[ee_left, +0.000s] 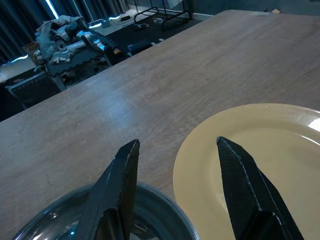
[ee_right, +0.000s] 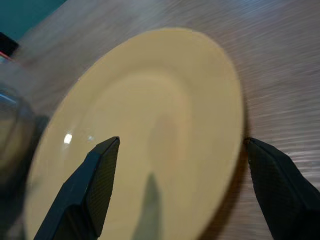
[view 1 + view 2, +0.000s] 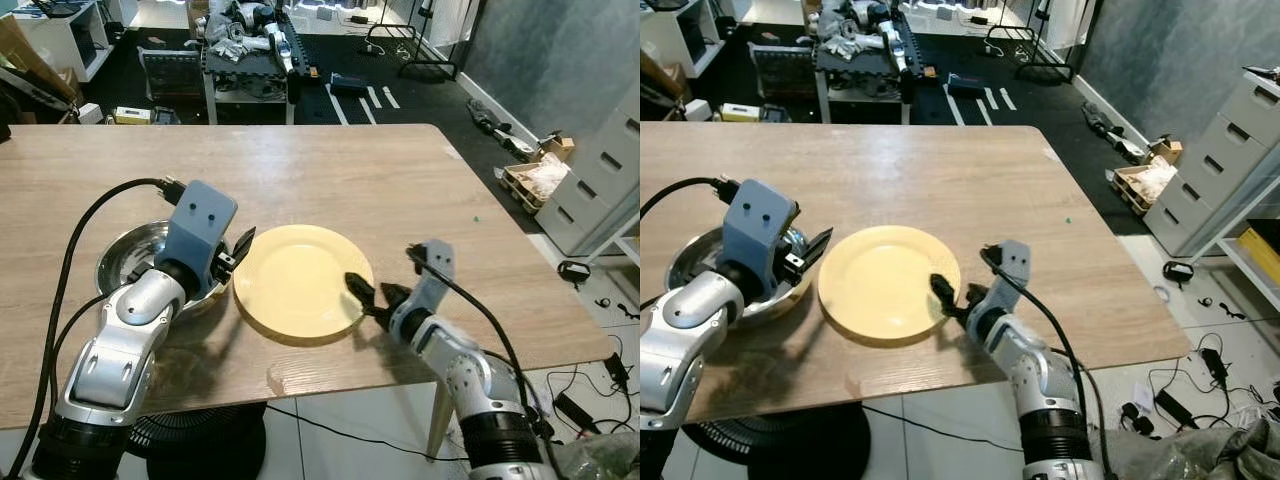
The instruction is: Setting the table
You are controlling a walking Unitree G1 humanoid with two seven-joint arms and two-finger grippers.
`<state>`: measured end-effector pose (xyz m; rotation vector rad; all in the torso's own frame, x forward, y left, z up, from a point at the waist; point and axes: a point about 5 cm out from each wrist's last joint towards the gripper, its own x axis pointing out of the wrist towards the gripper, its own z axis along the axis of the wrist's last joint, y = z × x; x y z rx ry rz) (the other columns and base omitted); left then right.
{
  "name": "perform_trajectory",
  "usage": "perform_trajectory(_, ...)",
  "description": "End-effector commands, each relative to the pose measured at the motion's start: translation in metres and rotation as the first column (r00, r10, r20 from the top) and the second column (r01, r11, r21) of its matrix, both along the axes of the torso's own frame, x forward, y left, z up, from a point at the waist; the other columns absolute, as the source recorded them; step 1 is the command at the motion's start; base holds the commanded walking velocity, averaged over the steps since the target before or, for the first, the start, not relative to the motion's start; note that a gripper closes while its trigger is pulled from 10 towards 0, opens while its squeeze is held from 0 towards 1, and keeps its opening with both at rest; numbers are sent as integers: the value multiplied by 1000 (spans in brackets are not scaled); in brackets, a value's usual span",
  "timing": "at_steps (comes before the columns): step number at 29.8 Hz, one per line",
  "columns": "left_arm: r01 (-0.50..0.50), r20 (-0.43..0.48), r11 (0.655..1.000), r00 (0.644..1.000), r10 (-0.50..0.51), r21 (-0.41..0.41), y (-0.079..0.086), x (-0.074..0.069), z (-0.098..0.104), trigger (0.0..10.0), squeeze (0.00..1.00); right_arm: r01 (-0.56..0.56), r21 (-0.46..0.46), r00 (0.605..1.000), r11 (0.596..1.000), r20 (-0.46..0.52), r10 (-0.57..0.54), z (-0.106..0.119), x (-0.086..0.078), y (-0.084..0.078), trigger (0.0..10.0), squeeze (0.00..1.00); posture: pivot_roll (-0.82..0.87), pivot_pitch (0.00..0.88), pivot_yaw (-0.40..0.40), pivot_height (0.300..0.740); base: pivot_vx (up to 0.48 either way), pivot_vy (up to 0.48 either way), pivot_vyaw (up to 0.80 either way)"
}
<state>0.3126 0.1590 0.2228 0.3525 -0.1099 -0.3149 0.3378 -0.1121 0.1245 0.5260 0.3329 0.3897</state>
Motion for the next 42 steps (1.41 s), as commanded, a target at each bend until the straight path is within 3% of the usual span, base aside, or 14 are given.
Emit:
perform_trajectory(1, -11, -11, 1000, 1000, 11, 5, 0, 0, -3, 10000, 0, -18, 21, 996, 1000, -86, 20, -16, -6, 4, 6196, 0, 45, 59, -25, 740, 0, 0, 0)
perform_trajectory(5, -14, -11, 1000, 1000, 14, 5, 1, 0, -3, 10000, 0, -53, 9, 995, 999, -82, 54, -17, -6, 12, 6000, 0, 47, 60, -26, 740, 0, 0, 0)
perform_trajectory(6, -17, -11, 1000, 1000, 17, 5, 1, 0, -3, 10000, 0, -71, 1, 994, 997, -86, 71, -19, -7, 17, 4745, 0, 47, 60, -26, 740, 0, 0, 0)
perform_trajectory(7, -18, -10, 1000, 1000, 19, 4, 1, 0, -3, 10000, 0, -75, -1, 993, 997, -89, 75, -19, -8, 20, 2392, 0, 49, 59, -27, 740, 0, 0, 0)
perform_trajectory(8, -19, -10, 1000, 1000, 19, 4, 2, 0, -3, 10000, 0, -77, -1, 993, 997, -91, 77, -20, -8, 21, 2392, 0, 49, 59, -27, 740, 0, 0, 0)
perform_trajectory(9, -20, -10, 1000, 1000, 20, 4, 2, 0, -3, 10000, 0, -78, 3, 992, 997, -94, 78, -20, -8, 22, 0, 0, 49, 59, -27, 740, 0, 0, 0)
perform_trajectory(17, -27, -10, 1000, 1000, 27, 5, 2, 0, -4, 10000, 0, -73, 36, 991, 997, -107, 77, -21, -9, 24, 0, 0, 48, 58, -25, 740, 0, 0, 0)
perform_trajectory(33, -34, -8, 999, 999, 34, 8, 5, 2, -4, 10000, 0, 9, 121, 996, 993, -90, 2, -10, 0, 11, 0, 0, 47, 47, -19, 740, 0, 0, 0)
perform_trajectory(36, -39, -6, 999, 999, 39, 6, 5, 3, -3, 10000, 0, 35, 127, 996, 991, -85, -24, -8, 2, 8, 0, 0, 47, 46, -19, 740, 0, 0, 0)
perform_trajectory(38, -19, 0, 1000, 1000, 19, -2, 7, 4, 0, 10000, 0, 155, 155, 987, 976, -75, -145, 0, 12, -7, 0, 0, 47, 47, -16, 740, 0, 0, 0)
perform_trajectory(39, -19, 0, 1000, 1000, 19, -2, 7, 4, 0, 10000, 0, 155, 155, 987, 976, -75, -145, 0, 12, -7, 0, 0, 47, 47, -16, 740, 0, 0, 0)
perform_trajectory(40, 17, -4, 1000, 1000, -17, -13, 6, 4, 3, 10000, 0, 206, 173, 978, 963, -73, -196, 4, 16, -14, 3412, 0, 48, 47, -16, 740, 0, 0, 0)
perform_trajectory(41, 65, -11, 997, 998, -65, -29, 5, 2, 5, 10000, 0, 247, 196, 969, 949, -68, -239, 8, 20, -21, 10000, 0, 48, 47, -12, 740, 0, 0, 0)
perform_trajectory(42, 116, -17, 993, 993, -117, -34, 5, 2, 9, 10000, 0, 291, 215, 957, 932, -56, -285, 14, 23, -30, 10000, 0, 48, 49, -9, 740, 0, 0, 0)
